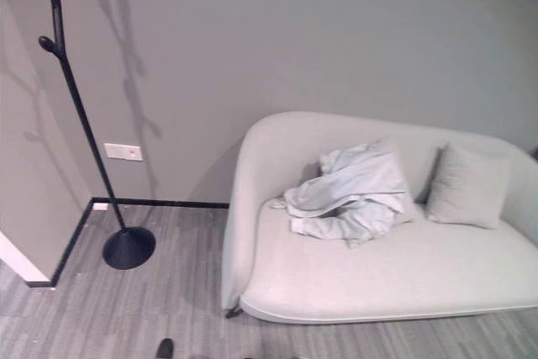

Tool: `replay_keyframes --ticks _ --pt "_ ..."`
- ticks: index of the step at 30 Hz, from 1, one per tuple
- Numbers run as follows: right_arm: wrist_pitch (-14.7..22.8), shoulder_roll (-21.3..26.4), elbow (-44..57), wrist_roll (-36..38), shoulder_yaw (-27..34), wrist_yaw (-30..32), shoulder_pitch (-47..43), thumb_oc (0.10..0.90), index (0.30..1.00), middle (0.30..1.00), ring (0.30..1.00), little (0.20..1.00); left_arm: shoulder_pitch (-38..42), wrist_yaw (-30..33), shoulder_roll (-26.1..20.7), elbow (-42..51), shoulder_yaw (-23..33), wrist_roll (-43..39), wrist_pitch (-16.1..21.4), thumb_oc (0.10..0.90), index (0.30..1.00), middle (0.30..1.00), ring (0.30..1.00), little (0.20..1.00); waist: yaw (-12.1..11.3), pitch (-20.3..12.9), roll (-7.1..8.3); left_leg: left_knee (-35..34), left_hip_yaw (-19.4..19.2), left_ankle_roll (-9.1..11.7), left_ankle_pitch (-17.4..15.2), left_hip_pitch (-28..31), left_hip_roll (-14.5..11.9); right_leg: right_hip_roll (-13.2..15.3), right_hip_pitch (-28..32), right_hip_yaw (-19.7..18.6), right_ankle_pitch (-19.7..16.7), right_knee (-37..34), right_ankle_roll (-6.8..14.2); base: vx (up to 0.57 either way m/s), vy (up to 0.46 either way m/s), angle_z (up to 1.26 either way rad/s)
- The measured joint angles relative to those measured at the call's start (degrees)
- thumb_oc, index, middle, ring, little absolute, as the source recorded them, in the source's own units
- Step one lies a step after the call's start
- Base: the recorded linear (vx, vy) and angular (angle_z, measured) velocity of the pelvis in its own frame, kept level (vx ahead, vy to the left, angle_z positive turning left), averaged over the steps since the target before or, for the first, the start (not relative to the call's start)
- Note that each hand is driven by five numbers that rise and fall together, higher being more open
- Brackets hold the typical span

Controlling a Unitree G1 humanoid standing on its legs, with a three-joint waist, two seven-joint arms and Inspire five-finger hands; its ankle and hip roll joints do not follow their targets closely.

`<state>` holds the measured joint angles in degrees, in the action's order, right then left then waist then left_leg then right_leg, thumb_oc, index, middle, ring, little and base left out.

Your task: Hang the clothes on the sofa on the clothes rack.

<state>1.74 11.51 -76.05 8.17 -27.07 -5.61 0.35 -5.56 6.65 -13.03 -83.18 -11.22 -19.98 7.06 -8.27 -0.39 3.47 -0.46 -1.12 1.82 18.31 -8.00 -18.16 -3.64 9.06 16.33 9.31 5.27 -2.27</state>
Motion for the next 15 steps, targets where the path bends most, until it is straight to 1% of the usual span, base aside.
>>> replay_keyframes --ticks 1,2,3,4,5,6,7,8,9,10,11,12,13,14,15 --pt "-0.2 0.2 -0.3 0.1 0.1 0.7 2.8 0.800 0.900 0.900 0.900 0.900 -0.5 -0.9 0.5 -0.4 -0.2 0.1 -0.3 0.800 0.900 0.900 0.900 0.900 -0.1 0.1 1.57 2.3 -3.3 1.2 3.1 -0.4 1.4 -0.4 0.1 1.6 -0.8 -0.7 -2.5 -0.37 -0.426 0.38" --pt "-0.1 0.0 0.7 0.7 0.9 0.8 4.0 0.800 0.900 0.900 0.900 0.900 -0.4 -1.3 0.8 -0.5 -1.4 0.9 -0.5 0.800 0.900 0.900 0.900 0.900 1.2 0.4 1.72 3.9 -9.1 1.3 3.9 -2.1 0.8 -0.2 -0.1 3.0 -1.0 -1.4 -3.6 -0.40 -0.331 0.41" --pt "-0.2 -0.6 1.3 2.1 2.6 1.2 4.2 0.800 0.900 0.900 0.900 0.900 -0.7 -1.9 -0.1 0.3 -1.6 1.6 -0.9 0.800 0.900 0.900 0.900 0.900 2.3 1.0 1.93 5.3 -15.3 2.1 3.4 -2.9 0.4 -0.3 -0.3 3.7 -1.4 -1.6 -4.1 -0.28 -0.171 0.24" --pt "0.0 -0.4 1.3 2.9 2.8 1.4 4.2 0.800 0.900 0.900 0.900 0.900 -0.8 -2.2 -0.5 0.2 -1.1 2.1 -1.0 0.800 0.900 0.900 0.900 0.900 2.5 1.2 2.53 6.7 -15.9 2.9 0.7 -2.7 2.5 -0.1 -1.3 2.8 -2.6 -1.8 -4.4 -0.20 -0.094 -0.11" --pt "0.1 -0.3 1.3 3.3 2.8 1.4 4.1 0.800 0.900 0.900 0.900 0.900 -0.8 -2.2 -0.5 0.2 -1.1 2.1 -1.0 0.800 0.900 0.900 0.900 0.900 2.6 1.5 3.00 8.9 -15.3 3.6 -1.4 -3.3 3.9 0.4 -1.7 2.2 -3.1 -2.3 -4.7 -0.12 -0.037 -0.32" --pt "0.4 -0.1 1.0 3.6 3.0 1.6 3.7 0.800 0.900 0.900 0.900 0.900 -0.5 -2.3 -0.3 0.3 -1.1 2.1 -1.0 0.800 0.900 0.900 0.900 0.900 2.8 1.7 3.01 13.1 -12.4 3.3 -4.9 -3.9 6.5 0.8 -2.4 1.8 -4.1 -3.5 -4.2 -0.04 0.009 -0.30" --pt "0.3 0.0 0.0 3.8 3.4 2.1 3.1 0.800 0.900 0.900 0.900 0.900 -0.1 -2.4 0.2 0.4 -1.0 2.3 -1.1 0.800 0.900 0.900 0.900 0.900 3.0 2.2 2.71 16.9 -9.5 3.0 -9.5 -3.9 9.9 1.1 -2.8 0.8 -5.0 -4.7 -3.1 -0.03 0.017 -0.32" --pt "0.2 0.3 -0.3 4.0 4.0 2.2 2.9 0.800 0.900 0.900 0.900 0.900 0.1 -2.5 0.4 0.5 -1.0 3.2 -1.1 0.800 0.900 0.900 0.900 0.900 3.0 2.7 2.94 18.8 -7.6 2.8 -13.2 -3.6 12.3 1.4 -2.6 0.5 -6.2 -6.0 -3.1 0.01 0.040 -0.25" --pt "0.3 0.5 -0.7 4.8 4.8 2.2 2.3 0.800 0.900 0.900 0.900 0.900 0.6 -2.4 0.5 0.5 -0.6 3.9 -1.1 0.800 0.900 0.900 0.900 0.900 4.2 3.7 1.67 19.2 -8.0 0.9 -15.8 -1.3 15.6 1.1 -2.5 0.4 -7.9 -7.9 -3.7 0.07 0.047 -0.06" --pt "0.5 1.0 -2.4 5.3 7.2 2.2 2.0 0.800 0.900 0.900 0.900 0.900 1.7 -2.6 1.2 0.5 -2.1 5.5 -1.2 0.800 0.900 0.900 0.900 0.900 6.3 4.2 -0.20 16.7 -6.9 -1.9 -21.8 2.2 20.6 0.8 -3.5 0.4 -8.6 -9.5 -2.8 0.08 0.038 0.01" --pt "0.3 1.1 -2.5 5.8 7.4 2.2 1.3 0.800 0.900 0.900 0.900 0.900 1.7 -2.6 1.3 0.5 -2.6 6.8 -1.2 0.800 0.900 0.900 0.900 0.900 6.1 4.2 -0.64 13.8 -6.8 -2.3 -22.0 3.9 21.9 0.9 -3.8 0.4 -8.4 -9.7 -1.5 0.09 0.011 -0.04" --pt "0.4 1.3 -2.4 6.1 7.4 2.2 1.3 0.800 0.900 0.900 0.900 0.900 1.8 -2.5 1.3 0.5 -2.7 7.5 -1.4 0.800 0.900 0.900 0.900 0.900 6.2 4.4 -1.36 9.4 -7.7 -2.9 -22.3 6.8 22.3 0.6 -3.7 0.9 -6.3 -9.5 2.7 0.02 0.008 -0.36" --pt "0.3 2.0 -2.3 6.2 7.7 2.1 0.7 0.800 0.900 0.900 0.900 0.900 1.4 -2.6 2.3 0.5 -2.7 8.0 -1.2 0.800 0.900 0.900 0.900 0.900 6.2 4.3 -3.71 4.1 -6.8 -3.0 -22.2 10.1 19.5 -0.7 -6.1 0.4 -4.5 -4.5 0.8 0.06 0.034 -0.14" --pt "0.2 1.2 -1.3 6.1 7.0 2.2 0.8 0.800 0.900 0.900 0.900 0.900 2.7 -2.5 0.3 0.5 -4.3 9.0 -2.5 0.800 0.900 0.900 0.900 0.900 7.5 4.9 -1.71 3.9 -7.4 -2.2 -21.4 10.1 19.2 0.4 -5.8 0.4 -6.4 -4.9 -2.8 0.05 0.050 -0.14" --pt "0.3 1.0 -1.1 5.9 6.0 2.1 0.9 0.800 0.900 0.900 0.900 0.900 2.9 -2.6 -0.3 0.7 -5.3 9.1 -2.5 0.800 0.900 0.900 0.900 0.900 7.5 4.9 -1.18 4.0 -7.7 -2.5 -21.6 10.0 19.7 0.3 -5.9 0.3 -6.5 -5.2 -2.7 0.08 0.071 0.02"
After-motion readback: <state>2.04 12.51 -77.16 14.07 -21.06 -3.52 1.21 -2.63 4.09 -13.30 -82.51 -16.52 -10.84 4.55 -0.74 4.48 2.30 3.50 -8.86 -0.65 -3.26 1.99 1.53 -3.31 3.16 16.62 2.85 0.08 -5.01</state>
